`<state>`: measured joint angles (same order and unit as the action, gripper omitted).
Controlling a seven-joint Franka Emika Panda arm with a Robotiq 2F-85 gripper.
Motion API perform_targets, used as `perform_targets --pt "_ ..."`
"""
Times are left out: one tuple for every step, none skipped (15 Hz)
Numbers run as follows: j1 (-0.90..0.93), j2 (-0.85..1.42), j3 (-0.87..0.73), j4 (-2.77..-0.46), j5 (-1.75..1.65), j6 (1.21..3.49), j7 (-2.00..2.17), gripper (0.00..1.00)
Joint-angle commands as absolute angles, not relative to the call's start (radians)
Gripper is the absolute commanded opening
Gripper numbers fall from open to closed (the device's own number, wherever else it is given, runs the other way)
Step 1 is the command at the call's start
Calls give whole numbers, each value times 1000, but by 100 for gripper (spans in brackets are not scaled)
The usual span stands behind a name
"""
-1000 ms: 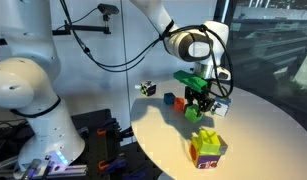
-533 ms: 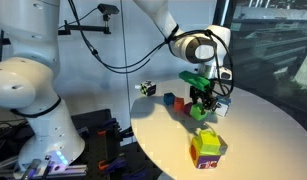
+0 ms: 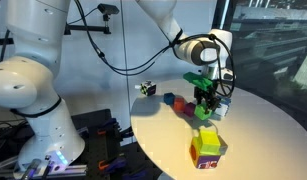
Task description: Put the green block on the table
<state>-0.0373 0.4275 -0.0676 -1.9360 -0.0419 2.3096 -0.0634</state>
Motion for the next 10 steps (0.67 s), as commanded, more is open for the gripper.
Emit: perform_targets --pt "-27 480 -73 -1870 -73 2301 -10 33" --pt "-26 489 -73 -1861 -73 2300 -6 33" --pt "-25 498 -72 -1854 -71 2297 0 33" --pt "-24 506 -71 -1849 -68 2293 4 33" --pt "-23 512 -70 -1846 -67 2291 7 33" --pt "-21 517 -71 -1844 -67 2294 12 33" --pt "-19 523 -70 -1842 -67 2292 16 33" --pt "-17 527 -70 -1841 -66 2289 18 33" --pt "-16 530 -71 -1840 -67 2285 18 33" --pt "-16 533 -71 -1840 -67 2285 19 72"
